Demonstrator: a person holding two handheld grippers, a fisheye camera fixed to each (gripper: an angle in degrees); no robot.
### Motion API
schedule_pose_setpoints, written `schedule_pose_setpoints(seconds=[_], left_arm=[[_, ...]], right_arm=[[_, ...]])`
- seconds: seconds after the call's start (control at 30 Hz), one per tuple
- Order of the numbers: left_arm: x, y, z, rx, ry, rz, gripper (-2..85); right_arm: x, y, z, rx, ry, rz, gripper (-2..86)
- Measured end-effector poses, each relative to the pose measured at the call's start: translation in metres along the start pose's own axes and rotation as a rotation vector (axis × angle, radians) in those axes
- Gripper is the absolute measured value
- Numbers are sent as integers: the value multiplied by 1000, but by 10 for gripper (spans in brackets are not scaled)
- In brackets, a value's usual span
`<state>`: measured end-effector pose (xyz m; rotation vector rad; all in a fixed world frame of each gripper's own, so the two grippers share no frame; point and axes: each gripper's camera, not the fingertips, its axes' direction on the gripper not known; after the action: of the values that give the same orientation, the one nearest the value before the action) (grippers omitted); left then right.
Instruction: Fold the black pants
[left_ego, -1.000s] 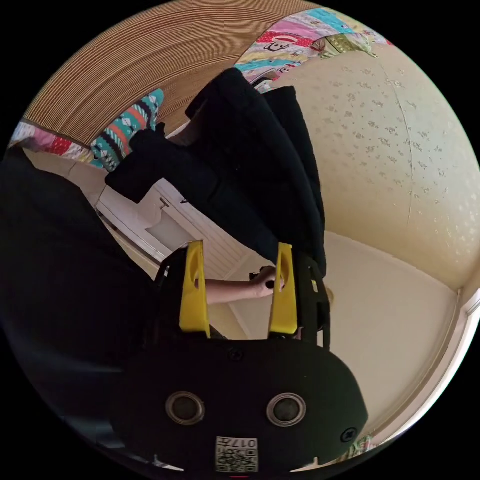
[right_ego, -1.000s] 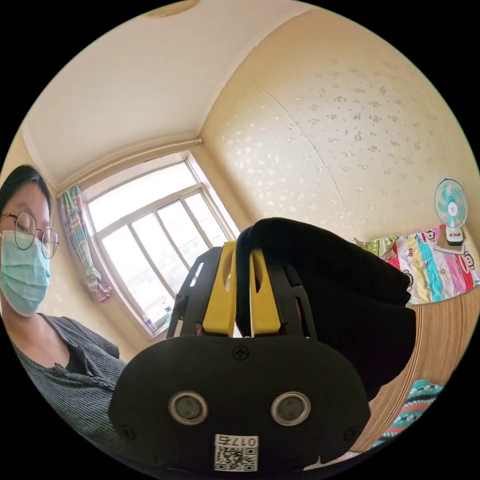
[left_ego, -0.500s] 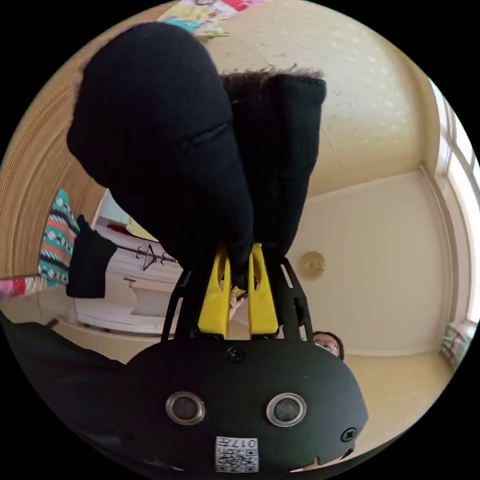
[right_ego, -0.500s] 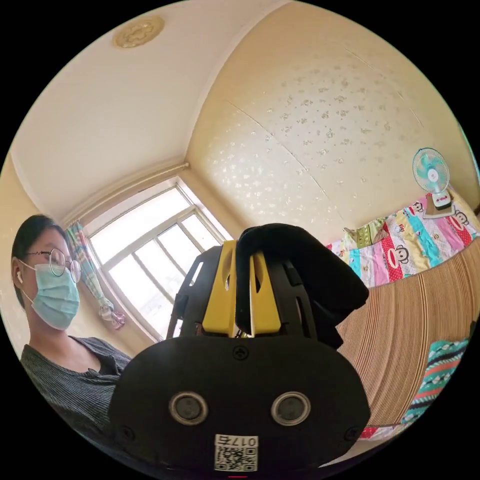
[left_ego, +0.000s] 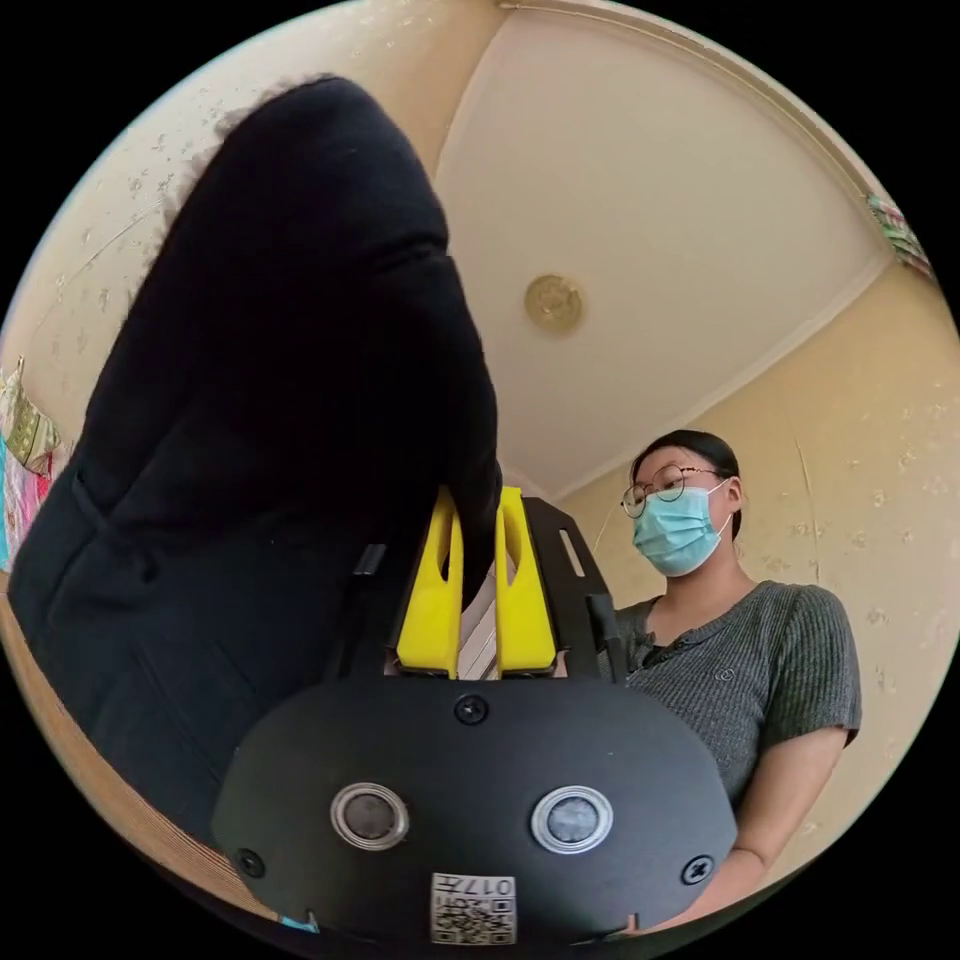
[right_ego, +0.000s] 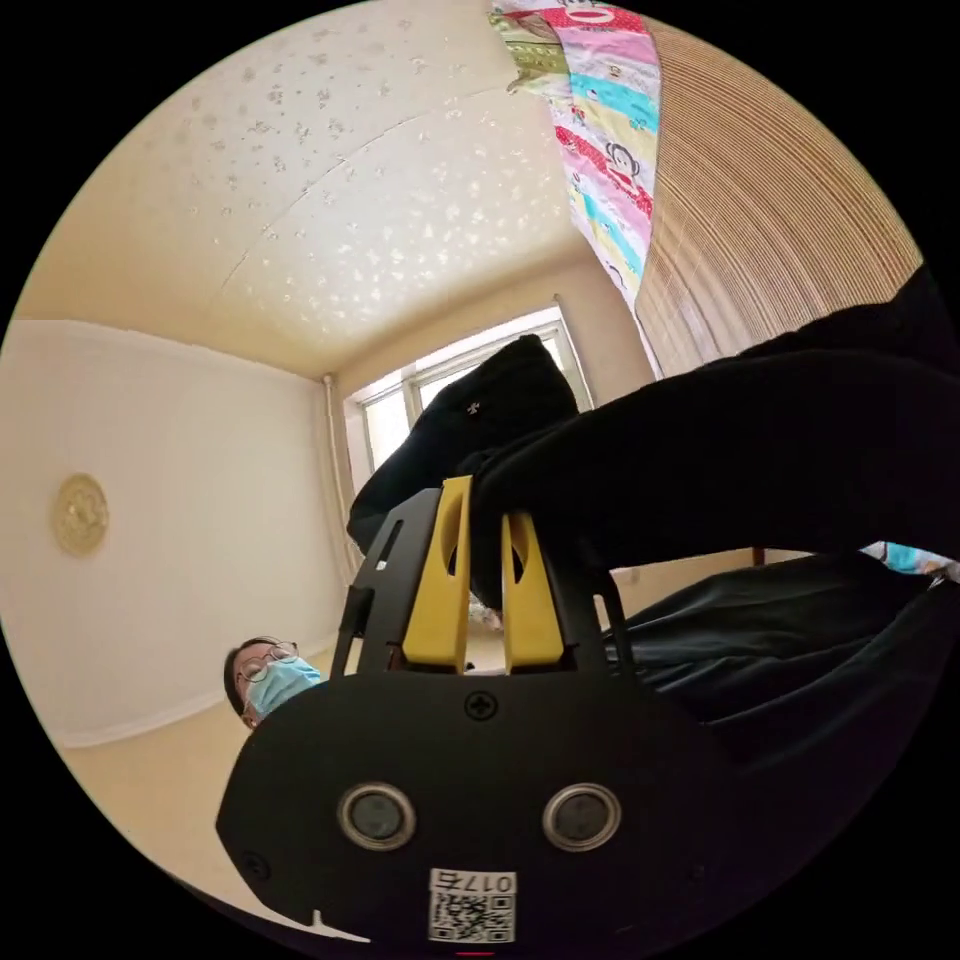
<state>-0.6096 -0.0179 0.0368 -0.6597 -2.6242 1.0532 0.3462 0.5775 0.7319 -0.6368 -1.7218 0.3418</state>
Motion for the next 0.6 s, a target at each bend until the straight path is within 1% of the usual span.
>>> schedule_pose_setpoints(seconds=[0.07,0.17,0.27,0.37,0.5,0.6], left_arm=[[17,23,25,-34,-45,38,51],[52,55,72,-108,-105,124,51],[86,83,116,-132,-168,187,51],[118,108,153,-131,-190,248,51],[163,135,192,-105,-136,322,51],[197,146,205,-61,-82,373,51]], right_arm=[[13,3,-16,23,-171,91,46],[19,12,-37,38,-320,161,78],[14,26,-57,59,-321,226,106],[14,32,-82,105,-347,273,121],[21,31,-110,178,-372,345,108],[32,19,-135,234,-363,387,97]])
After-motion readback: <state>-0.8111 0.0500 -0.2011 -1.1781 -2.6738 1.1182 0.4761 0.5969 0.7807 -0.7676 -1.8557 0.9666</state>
